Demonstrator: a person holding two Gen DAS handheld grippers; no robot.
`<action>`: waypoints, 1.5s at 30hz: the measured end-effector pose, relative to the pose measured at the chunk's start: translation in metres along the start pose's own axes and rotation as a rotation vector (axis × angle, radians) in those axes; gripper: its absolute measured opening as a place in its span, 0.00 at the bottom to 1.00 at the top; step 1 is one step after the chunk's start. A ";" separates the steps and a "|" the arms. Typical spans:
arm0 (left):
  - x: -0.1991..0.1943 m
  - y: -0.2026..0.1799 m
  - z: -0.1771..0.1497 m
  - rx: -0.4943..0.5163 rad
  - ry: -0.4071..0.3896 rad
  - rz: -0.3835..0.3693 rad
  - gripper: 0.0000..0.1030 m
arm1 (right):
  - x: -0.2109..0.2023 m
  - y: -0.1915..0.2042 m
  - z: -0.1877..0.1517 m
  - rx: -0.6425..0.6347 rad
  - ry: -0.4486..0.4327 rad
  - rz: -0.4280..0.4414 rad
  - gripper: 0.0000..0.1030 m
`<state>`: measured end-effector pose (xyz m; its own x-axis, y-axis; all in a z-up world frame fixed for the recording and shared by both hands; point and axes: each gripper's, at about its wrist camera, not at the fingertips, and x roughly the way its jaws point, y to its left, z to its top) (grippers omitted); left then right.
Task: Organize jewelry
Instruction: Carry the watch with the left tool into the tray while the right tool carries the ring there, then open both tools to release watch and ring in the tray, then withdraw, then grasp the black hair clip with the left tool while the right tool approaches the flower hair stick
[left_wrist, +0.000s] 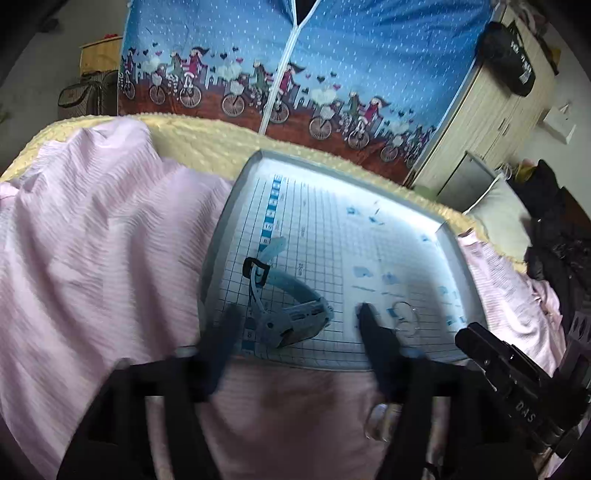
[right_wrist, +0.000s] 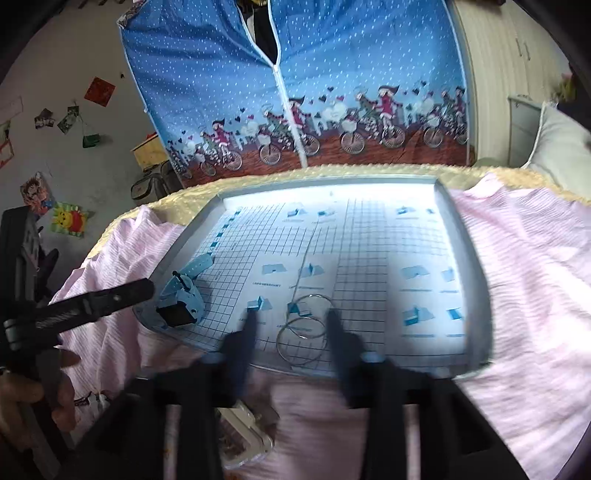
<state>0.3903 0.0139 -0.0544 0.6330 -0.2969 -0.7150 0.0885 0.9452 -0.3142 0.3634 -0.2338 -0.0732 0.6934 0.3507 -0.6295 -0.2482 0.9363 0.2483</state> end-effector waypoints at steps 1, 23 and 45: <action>-0.008 -0.001 -0.001 0.000 -0.018 -0.015 0.83 | -0.005 0.001 0.000 -0.004 -0.010 -0.007 0.50; -0.190 -0.038 -0.087 0.245 -0.375 0.041 0.98 | -0.183 0.059 -0.063 -0.096 -0.378 -0.014 1.00; -0.163 -0.007 -0.154 0.082 0.087 0.228 0.98 | -0.178 0.046 -0.131 0.059 -0.034 -0.040 1.00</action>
<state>0.1683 0.0344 -0.0314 0.5758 -0.0816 -0.8135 0.0151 0.9959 -0.0892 0.1401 -0.2511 -0.0465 0.7244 0.3117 -0.6148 -0.1802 0.9465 0.2675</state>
